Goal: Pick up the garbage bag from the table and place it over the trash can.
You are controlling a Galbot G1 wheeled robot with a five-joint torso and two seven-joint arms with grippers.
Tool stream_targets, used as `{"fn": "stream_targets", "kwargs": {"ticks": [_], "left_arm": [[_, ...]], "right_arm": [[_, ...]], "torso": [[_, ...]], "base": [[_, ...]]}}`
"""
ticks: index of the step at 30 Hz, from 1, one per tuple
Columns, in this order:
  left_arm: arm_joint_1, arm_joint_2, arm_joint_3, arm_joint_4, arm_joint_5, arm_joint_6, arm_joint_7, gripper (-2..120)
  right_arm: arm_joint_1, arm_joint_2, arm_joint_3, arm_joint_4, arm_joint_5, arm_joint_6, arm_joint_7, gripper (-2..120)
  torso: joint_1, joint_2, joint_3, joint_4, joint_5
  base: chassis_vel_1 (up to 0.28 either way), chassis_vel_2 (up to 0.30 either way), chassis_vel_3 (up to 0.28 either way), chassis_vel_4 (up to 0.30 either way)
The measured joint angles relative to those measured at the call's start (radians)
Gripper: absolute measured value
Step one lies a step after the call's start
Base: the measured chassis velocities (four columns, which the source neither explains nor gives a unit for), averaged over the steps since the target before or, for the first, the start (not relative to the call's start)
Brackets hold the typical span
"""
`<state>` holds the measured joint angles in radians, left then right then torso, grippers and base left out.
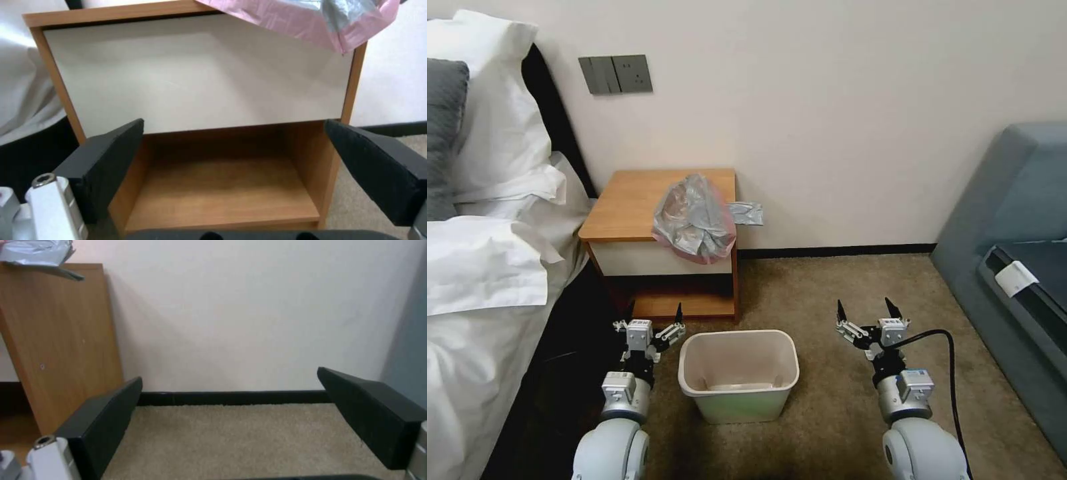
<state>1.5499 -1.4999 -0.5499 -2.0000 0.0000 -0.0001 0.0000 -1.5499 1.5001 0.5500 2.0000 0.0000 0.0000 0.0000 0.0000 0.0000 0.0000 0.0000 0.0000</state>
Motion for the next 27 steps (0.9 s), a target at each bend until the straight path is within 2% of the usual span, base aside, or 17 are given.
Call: {"fn": "stream_targets", "kwargs": {"ticks": [27], "left_arm": [[0.0,0.0,0.0,0.0,0.0,0.0,0.0,100]], "right_arm": [[0.0,0.0,0.0,0.0,0.0,0.0,0.0,100]], "torso": [[0.0,0.0,0.0,0.0,0.0]], "base": [[0.0,0.0,0.0,0.0]]}}
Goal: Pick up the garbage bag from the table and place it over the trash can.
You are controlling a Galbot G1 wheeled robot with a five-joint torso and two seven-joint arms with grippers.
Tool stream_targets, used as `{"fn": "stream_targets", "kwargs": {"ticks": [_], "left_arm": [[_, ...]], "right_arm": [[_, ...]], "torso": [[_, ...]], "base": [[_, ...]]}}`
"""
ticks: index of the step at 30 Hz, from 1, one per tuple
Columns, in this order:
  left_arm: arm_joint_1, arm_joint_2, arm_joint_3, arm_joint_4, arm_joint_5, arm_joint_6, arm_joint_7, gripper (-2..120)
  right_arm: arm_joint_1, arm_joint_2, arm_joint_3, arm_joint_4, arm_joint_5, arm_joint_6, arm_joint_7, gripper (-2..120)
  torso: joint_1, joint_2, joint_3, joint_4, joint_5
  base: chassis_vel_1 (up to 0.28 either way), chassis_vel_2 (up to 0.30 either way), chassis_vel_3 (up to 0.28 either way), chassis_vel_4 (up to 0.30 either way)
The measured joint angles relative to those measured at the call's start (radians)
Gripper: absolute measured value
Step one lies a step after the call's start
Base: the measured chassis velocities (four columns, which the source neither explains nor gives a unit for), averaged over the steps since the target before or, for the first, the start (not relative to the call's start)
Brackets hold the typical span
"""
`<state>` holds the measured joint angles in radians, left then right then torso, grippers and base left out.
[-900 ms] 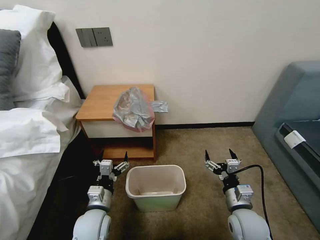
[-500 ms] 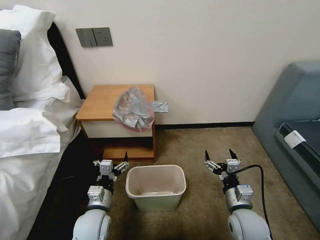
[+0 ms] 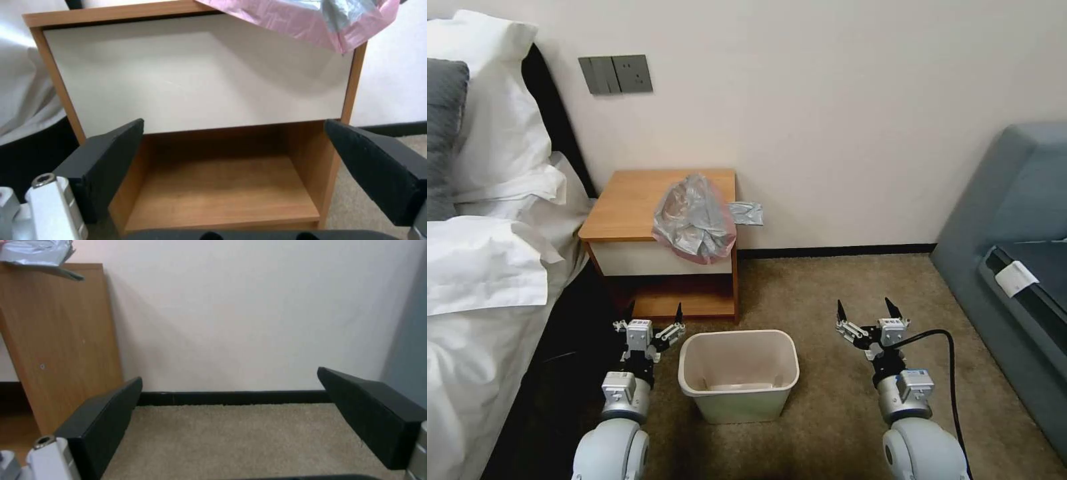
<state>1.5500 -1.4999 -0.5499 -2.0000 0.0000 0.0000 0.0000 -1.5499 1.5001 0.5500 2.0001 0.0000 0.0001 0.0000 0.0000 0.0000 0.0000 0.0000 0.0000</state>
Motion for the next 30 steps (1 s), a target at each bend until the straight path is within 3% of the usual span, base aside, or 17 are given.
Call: {"fn": "stream_targets", "kwargs": {"ticks": [13,17,21,25,29,30], "left_arm": [[0.002,0.0,0.0,-0.003,0.0,0.0,0.0,100],[0.016,-0.002,-0.006,-0.032,-0.001,0.003,-0.002,100],[0.085,-0.017,-0.034,-0.163,-0.011,0.018,-0.025,100],[0.119,-0.024,-0.048,-0.226,-0.017,0.026,-0.036,100],[0.191,-0.04,-0.077,-0.364,-0.028,0.043,-0.06,100],[0.191,-0.04,-0.077,-0.364,-0.028,0.043,-0.06,100]], "right_arm": [[-0.002,0.0,0.0,0.002,0.0,0.0,0.0,100],[-0.032,0.009,0.013,0.06,0.001,-0.014,-0.007,100],[-0.108,0.034,0.046,0.208,0.006,-0.05,-0.027,100],[-0.146,0.046,0.062,0.282,0.009,-0.069,-0.038,100],[-0.223,0.07,0.092,0.426,0.019,-0.107,-0.057,100],[-0.223,0.07,0.092,0.426,0.019,-0.107,-0.057,100]], "torso": [[0.0,0.0,0.0,0.0,0.0],[0.0,0.0,0.0,0.0,-0.0003],[0.0,0.0,0.0,0.0001,0.0],[0.0,0.0,0.0,0.0,0.0],[0.0,0.0,0.0,0.0001,-0.0002],[0.0,0.0,0.0,0.0001,-0.0002]], "base": [[0.0,0.0,0.0,0.0],[0.0,0.0,0.0,0.0],[0.0,0.0,0.0,0.0],[0.0,0.0,0.0,0.0],[0.0,0.0,0.0,0.0],[0.0,0.0,0.0,0.0]]}}
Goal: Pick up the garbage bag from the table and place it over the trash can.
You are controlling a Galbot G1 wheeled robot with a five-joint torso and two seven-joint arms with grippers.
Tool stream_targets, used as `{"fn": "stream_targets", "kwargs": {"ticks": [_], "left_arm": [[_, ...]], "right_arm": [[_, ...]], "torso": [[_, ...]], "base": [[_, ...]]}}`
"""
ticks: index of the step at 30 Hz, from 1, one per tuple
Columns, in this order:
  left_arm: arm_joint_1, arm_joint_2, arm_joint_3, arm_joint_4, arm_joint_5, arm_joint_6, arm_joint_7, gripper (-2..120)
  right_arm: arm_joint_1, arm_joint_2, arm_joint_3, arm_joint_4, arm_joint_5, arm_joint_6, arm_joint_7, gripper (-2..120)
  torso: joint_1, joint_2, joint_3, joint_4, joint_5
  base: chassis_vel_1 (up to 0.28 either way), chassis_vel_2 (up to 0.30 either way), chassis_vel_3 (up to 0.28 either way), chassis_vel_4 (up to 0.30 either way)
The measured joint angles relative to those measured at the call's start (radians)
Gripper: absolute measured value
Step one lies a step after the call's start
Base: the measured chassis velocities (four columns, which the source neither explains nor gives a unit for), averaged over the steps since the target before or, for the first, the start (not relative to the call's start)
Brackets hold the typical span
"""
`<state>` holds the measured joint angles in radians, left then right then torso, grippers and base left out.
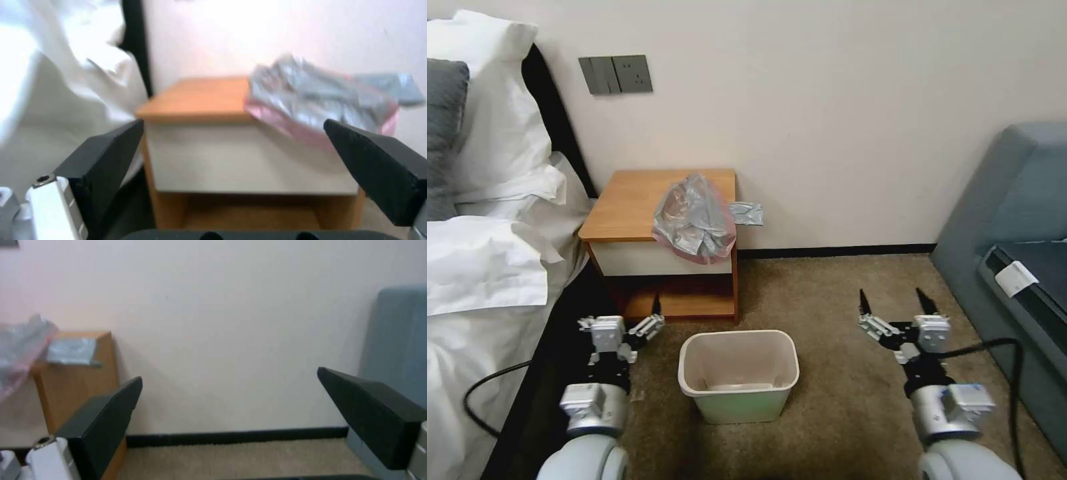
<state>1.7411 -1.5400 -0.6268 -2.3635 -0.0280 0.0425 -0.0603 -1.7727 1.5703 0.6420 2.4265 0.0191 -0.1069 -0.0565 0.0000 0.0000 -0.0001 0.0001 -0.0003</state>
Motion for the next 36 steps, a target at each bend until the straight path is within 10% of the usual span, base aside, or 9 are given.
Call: {"fn": "stream_targets", "kwargs": {"ticks": [14,20,36], "left_arm": [[0.114,-0.021,-0.046,-0.146,-0.02,0.028,-0.038,100],[0.126,0.115,-0.041,-0.144,-0.098,0.073,0.0,100],[0.187,0.206,-0.072,-0.139,-0.225,0.023,-0.001,100]], "right_arm": [[-0.044,0.006,-0.119,0.019,0.059,-0.031,0.027,100],[-0.024,-0.005,-0.126,0.02,0.179,-0.072,0.055,100],[0.244,-0.136,-0.137,-0.102,1.089,-0.254,0.181,100]], "torso": [[0.0,0.0,0.0,0.0,0.0001],[0.0,0.0,0.0,-0.0003,-0.0001],[0.0,0.0,0.0,-0.0001,0.0002]], "base": [[0.0,0.0,0.0,0.0],[0.0,0.0,0.0,0.0],[0.0,0.0,0.0,0.0]]}}
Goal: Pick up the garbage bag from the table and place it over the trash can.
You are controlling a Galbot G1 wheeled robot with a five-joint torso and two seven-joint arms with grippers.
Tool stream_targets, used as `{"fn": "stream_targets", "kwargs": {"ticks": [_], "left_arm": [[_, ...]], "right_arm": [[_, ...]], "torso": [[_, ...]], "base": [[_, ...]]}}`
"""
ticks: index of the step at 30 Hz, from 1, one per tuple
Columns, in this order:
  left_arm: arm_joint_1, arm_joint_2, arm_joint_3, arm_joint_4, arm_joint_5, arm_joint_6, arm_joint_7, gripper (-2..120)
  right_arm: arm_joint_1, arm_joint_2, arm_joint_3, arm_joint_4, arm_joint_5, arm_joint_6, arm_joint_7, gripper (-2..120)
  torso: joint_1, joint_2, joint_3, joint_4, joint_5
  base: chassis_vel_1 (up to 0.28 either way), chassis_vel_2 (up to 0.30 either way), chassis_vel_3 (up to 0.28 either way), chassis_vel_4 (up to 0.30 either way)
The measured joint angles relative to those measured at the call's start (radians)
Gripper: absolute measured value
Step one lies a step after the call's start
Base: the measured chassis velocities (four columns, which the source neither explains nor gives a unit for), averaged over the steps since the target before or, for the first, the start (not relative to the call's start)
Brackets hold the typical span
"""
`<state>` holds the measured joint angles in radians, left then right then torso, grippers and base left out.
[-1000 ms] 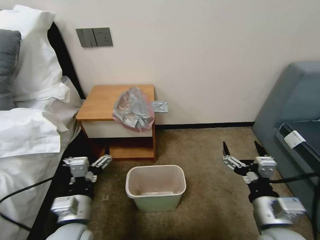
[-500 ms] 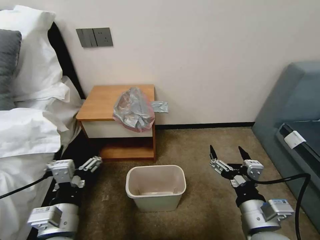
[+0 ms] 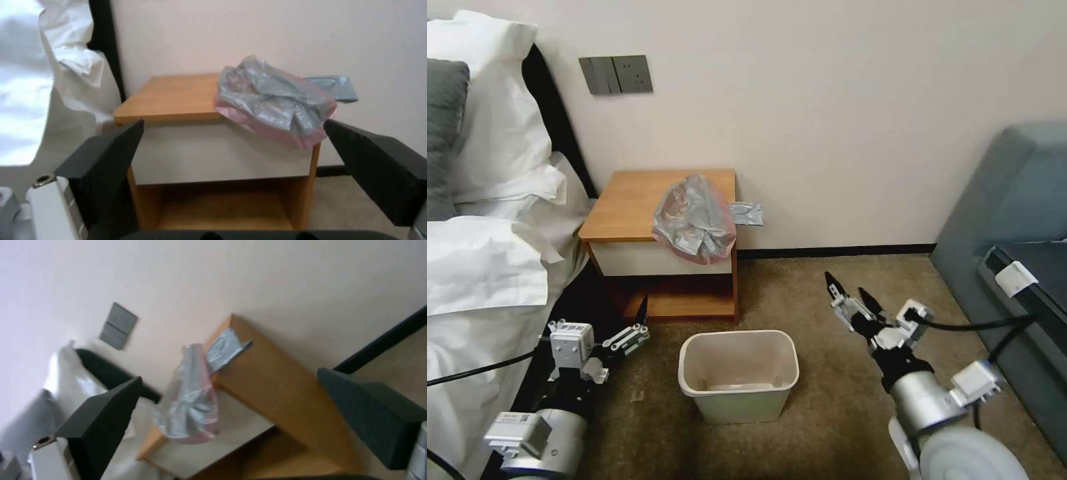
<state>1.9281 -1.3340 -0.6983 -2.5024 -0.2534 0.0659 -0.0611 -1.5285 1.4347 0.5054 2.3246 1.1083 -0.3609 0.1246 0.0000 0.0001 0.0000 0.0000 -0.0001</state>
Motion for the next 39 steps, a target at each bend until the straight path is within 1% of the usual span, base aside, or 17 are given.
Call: {"fn": "stream_targets", "kwargs": {"ticks": [1,3,4,6,8,11,12,14,16,18,20,22,24,29,35,37,39], "left_arm": [[0.012,-0.011,-0.006,0.0,0.0,-0.002,0.004,100],[0.018,-0.014,-0.007,0.0,0.0,-0.004,0.005,100],[0.027,-0.02,-0.009,0.0,0.0,-0.005,0.006,100],[0.057,-0.037,-0.012,0.001,0.008,-0.021,0.015,100],[0.063,-0.043,-0.012,0.001,0.014,-0.025,0.017,100],[0.082,-0.071,-0.008,0.001,0.054,-0.057,0.026,100],[0.082,-0.071,-0.008,0.001,0.054,-0.057,0.026,100],[0.1,-0.089,-0.003,0.001,0.074,-0.069,0.033,100],[0.107,-0.095,-0.002,0.001,0.079,-0.073,0.036,100],[0.127,-0.113,0.0,0.001,0.094,-0.083,0.045,100],[0.132,-0.119,0.0,0.001,0.099,-0.087,0.047,100],[0.152,-0.139,0.0,0.002,0.115,-0.101,0.051,100],[0.164,-0.151,0.0,0.002,0.127,-0.11,0.054,100],[0.179,-0.168,0.001,0.002,0.145,-0.125,0.057,100],[0.195,-0.181,-0.002,0.002,0.152,-0.135,0.058,100],[0.196,-0.182,-0.003,0.002,0.152,-0.138,0.058,100],[0.198,-0.184,-0.002,0.002,0.152,-0.14,0.059,100]], "right_arm": [[0.059,-0.02,-0.009,-0.056,0.098,-0.006,0.021,100],[0.077,-0.024,-0.012,-0.076,0.121,-0.007,0.025,100],[0.103,-0.03,-0.018,-0.107,0.146,-0.008,0.029,100],[0.23,-0.042,-0.056,-0.239,0.192,0.001,0.038,100],[0.266,-0.043,-0.07,-0.273,0.202,0.005,0.039,100],[0.422,-0.026,-0.136,-0.42,0.238,0.031,0.052,100],[0.422,-0.026,-0.136,-0.42,0.238,0.031,0.052,100],[0.494,-0.006,-0.166,-0.51,0.269,0.037,0.054,100],[0.515,0.002,-0.174,-0.539,0.284,0.038,0.054,100],[0.571,0.026,-0.188,-0.62,0.341,0.046,0.067,100],[0.591,0.031,-0.192,-0.646,0.365,0.05,0.073,100],[0.649,0.038,-0.195,-0.718,0.442,0.053,0.079,100],[0.684,0.044,-0.197,-0.761,0.472,0.053,0.076,100],[0.726,0.062,-0.208,-0.816,0.482,0.046,0.06,100],[0.784,0.106,-0.232,-0.903,0.425,0.046,0.017,98],[0.793,0.114,-0.232,-0.914,0.416,0.046,0.013,96],[0.806,0.123,-0.233,-0.93,0.396,0.048,0.003,86]], "torso": [[0.0,0.0,0.0,-0.0001,0.0],[0.0,0.0,0.0,0.0,0.0002],[0.0,0.0,0.0,-0.0001,0.0],[0.0,0.0,0.0,0.0,0.0004],[0.0,0.0,0.0,0.0001,0.0],[0.0,0.0,0.0,0.0001,0.0],[0.0,0.0,0.0,0.0001,0.0],[0.0,0.0,0.0,0.0003,0.0],[0.0,0.0,0.0,0.0001,0.0],[0.0,0.0,0.0,0.0001,0.0001],[0.0,0.0,0.0,0.0001,0.0],[0.0,0.0,0.0,0.0,0.0],[0.0,0.0,0.0,0.0,0.0],[0.0,0.0,0.0,-0.0001,0.0],[0.0,0.0,0.0,0.0,0.0],[0.0,0.0,0.0,0.0,0.0],[0.0,0.0,0.0,0.0001,0.0]], "base": [[0.0,0.0,0.0,0.0],[0.0,0.0,0.0,0.0],[0.0,0.0,0.0,0.0],[0.0,0.0,0.0,0.0],[0.0,0.0,0.0,0.0],[0.0,0.0,0.0,0.0],[0.0,0.0,0.0,0.0],[0.0,0.0,0.0,0.0],[0.0,0.0,0.0,0.0],[0.0,0.0,0.0,0.0],[0.0,0.0,0.0,0.0],[0.0,0.0,0.0,0.0],[0.0,0.0,0.0,0.0],[0.0,0.0,0.0,0.0],[0.0,0.0,0.0,0.0],[0.0,0.0,0.0,0.0],[0.0,0.0,0.0,0.0]]}}
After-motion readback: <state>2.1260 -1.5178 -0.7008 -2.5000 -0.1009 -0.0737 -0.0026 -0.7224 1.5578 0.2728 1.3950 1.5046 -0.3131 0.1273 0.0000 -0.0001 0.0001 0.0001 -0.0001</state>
